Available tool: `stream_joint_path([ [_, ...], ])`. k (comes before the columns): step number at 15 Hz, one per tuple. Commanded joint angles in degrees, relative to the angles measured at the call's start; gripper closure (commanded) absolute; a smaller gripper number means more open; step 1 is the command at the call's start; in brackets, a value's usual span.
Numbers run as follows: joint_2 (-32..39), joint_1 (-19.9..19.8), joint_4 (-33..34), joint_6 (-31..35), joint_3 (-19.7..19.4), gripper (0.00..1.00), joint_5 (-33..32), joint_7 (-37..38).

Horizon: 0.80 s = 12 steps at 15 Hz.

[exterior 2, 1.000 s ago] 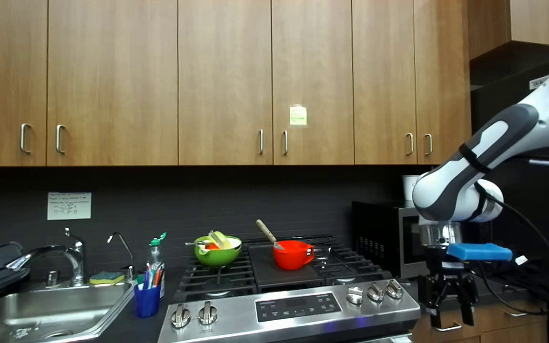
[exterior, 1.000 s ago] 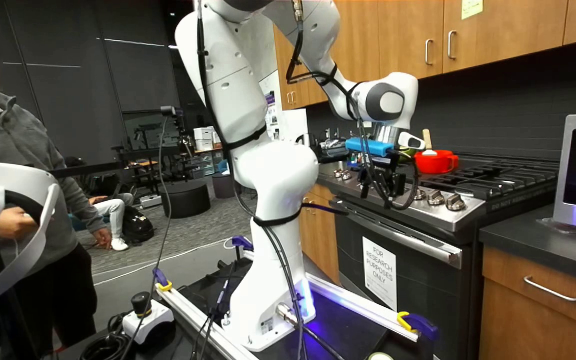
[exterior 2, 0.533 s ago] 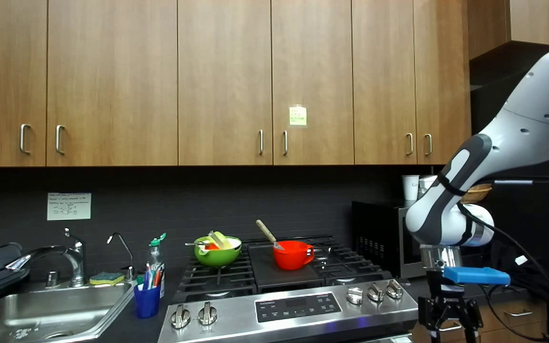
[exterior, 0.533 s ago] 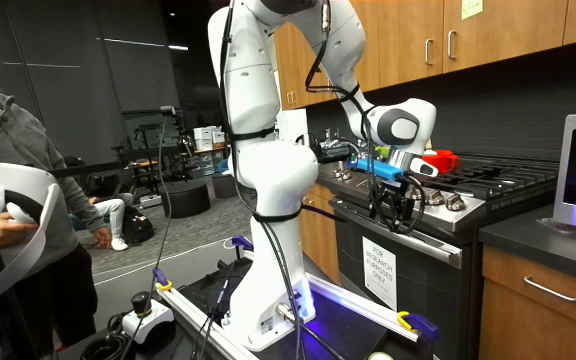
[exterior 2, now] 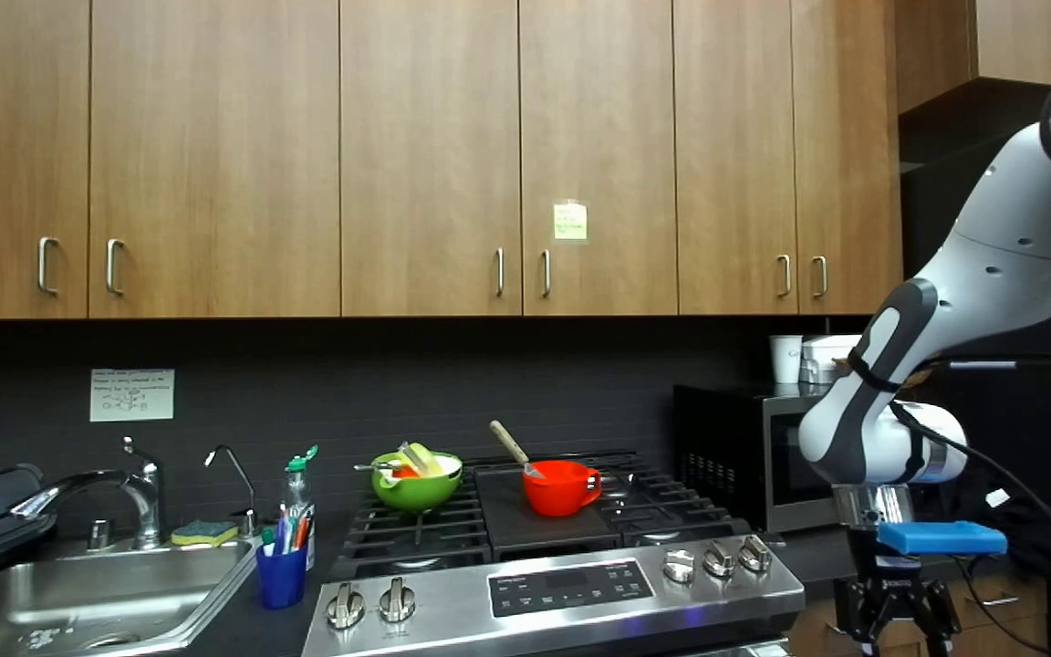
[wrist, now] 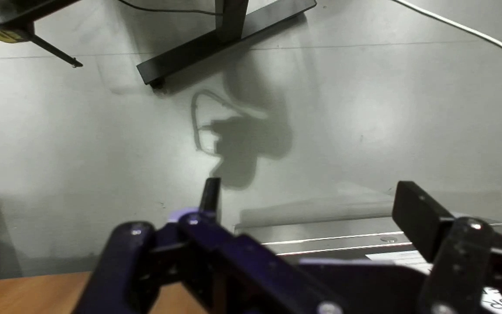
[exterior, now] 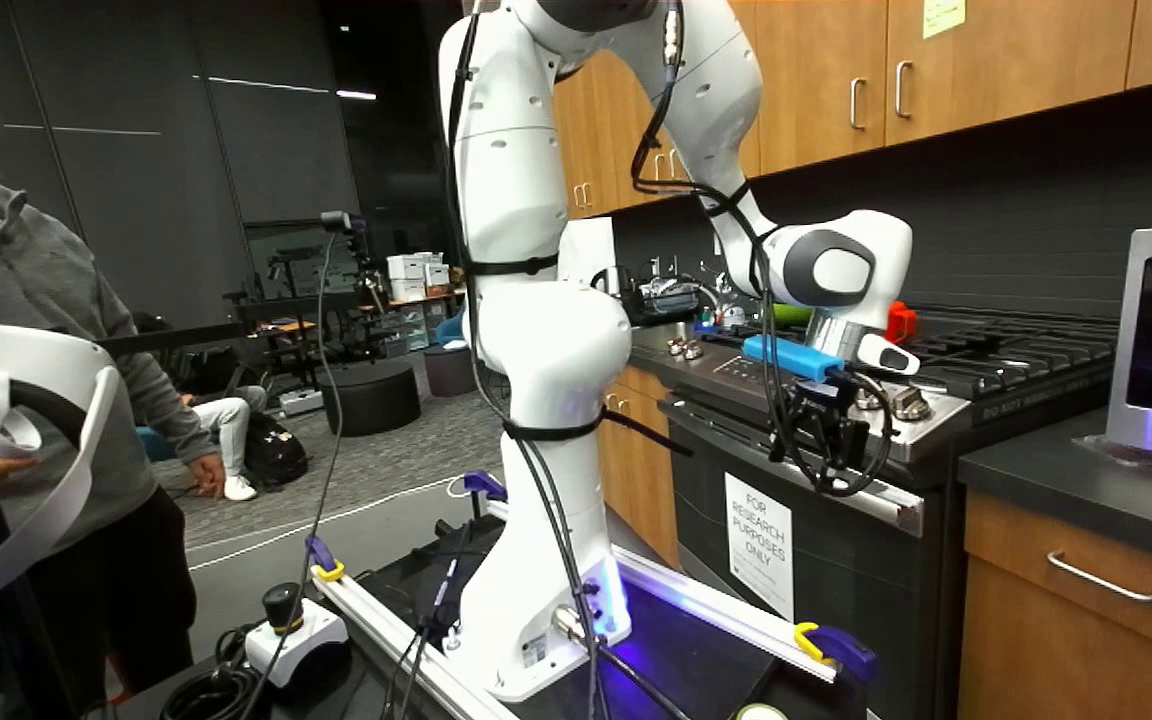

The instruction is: Open the topmost drawer on the left

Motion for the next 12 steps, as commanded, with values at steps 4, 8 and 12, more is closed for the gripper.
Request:
stream_joint_path([
  [4, 3.5, -4.0, 0.7, 0.6, -3.6, 0.00, -2.7, -13.7],
  [8, 5.1, -5.6, 1.1, 0.9, -4.7, 0.00, -6.2, -19.6],
  [12, 4.0, -4.6, 1.9, 1.1, -3.4, 0.00, -12.9, -22.9],
])
